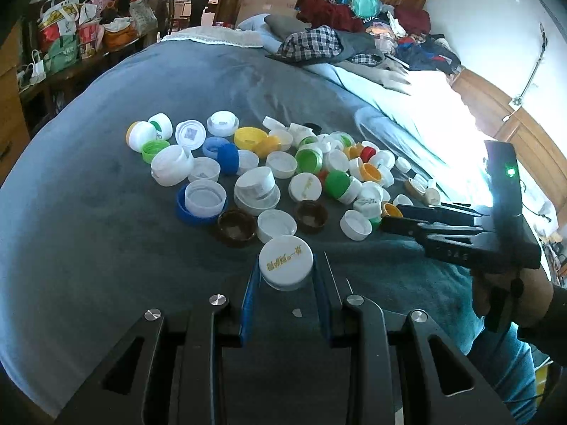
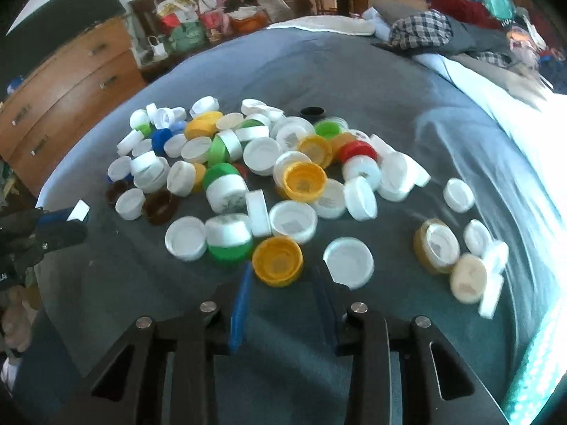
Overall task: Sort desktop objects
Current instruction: 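Grasp a white printed cap with the left tool while the right tool grasps an orange cap, then carry both caps over the teal basket and open both tools to release them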
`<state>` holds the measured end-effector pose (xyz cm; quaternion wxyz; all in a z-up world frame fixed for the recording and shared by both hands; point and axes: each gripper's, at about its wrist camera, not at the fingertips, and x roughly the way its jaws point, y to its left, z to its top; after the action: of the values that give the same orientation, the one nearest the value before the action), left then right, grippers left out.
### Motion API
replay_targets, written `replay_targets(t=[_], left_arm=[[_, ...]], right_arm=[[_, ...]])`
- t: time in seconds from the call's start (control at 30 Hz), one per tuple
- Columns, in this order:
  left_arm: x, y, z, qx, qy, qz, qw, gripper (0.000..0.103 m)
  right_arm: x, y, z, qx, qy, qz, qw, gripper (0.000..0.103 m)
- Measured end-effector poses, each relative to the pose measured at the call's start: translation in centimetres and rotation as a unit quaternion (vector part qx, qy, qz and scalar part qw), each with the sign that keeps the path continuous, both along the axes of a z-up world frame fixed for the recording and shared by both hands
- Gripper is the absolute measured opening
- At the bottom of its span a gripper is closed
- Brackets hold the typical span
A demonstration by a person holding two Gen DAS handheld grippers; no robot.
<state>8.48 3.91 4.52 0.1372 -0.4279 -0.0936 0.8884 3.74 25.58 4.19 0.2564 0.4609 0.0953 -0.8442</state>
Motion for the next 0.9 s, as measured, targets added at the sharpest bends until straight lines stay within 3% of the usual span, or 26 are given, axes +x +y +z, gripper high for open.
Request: replay_targets(t=[0.2,0.5,0.9], left_arm=[[-0.1,0.1,1.0,-0.002,0.007,0.002,1.0000,0.025],[0.0,0.8,3.5,-0.008,0.035,0.002,0.9993,0.025],[0.2,5.1,6.1,-0.009,0.051,-0.025,0.9984,0.025]], right_arm=[[0.2,-0.3,0.3,0.014,0.006,-0.005,1.000,0.032],[3.8,2.5,4.4,-0.034,0.013,-0.037,0.999,0.032],[7.4,8.8,13.1,-0.087,0.072,-0.083,0.990,0.032]])
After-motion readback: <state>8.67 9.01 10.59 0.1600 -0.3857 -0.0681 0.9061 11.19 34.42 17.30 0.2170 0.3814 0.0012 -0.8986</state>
